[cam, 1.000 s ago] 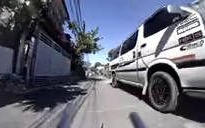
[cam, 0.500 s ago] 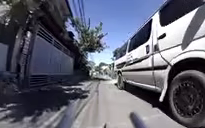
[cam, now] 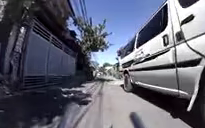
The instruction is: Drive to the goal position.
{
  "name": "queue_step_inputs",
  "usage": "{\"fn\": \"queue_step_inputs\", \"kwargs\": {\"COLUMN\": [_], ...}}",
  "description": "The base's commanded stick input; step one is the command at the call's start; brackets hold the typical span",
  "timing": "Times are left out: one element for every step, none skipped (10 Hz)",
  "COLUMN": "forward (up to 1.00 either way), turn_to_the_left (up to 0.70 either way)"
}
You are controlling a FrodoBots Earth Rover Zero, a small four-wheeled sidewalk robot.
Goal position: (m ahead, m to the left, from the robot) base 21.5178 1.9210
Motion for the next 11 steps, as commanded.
{"fn": "queue_step_inputs", "kwargs": {"forward": [1.0, 1.0, 1.0, 1.0, 1.0, 1.0, 1.0, 1.0, 1.0, 1.0, 1.0], "turn_to_the_left": [0.19, 0.22, 0.02, 0.2, 0.02, 0.16, 0.24, 0.24, 0.22, 0.15, -0.14]}}
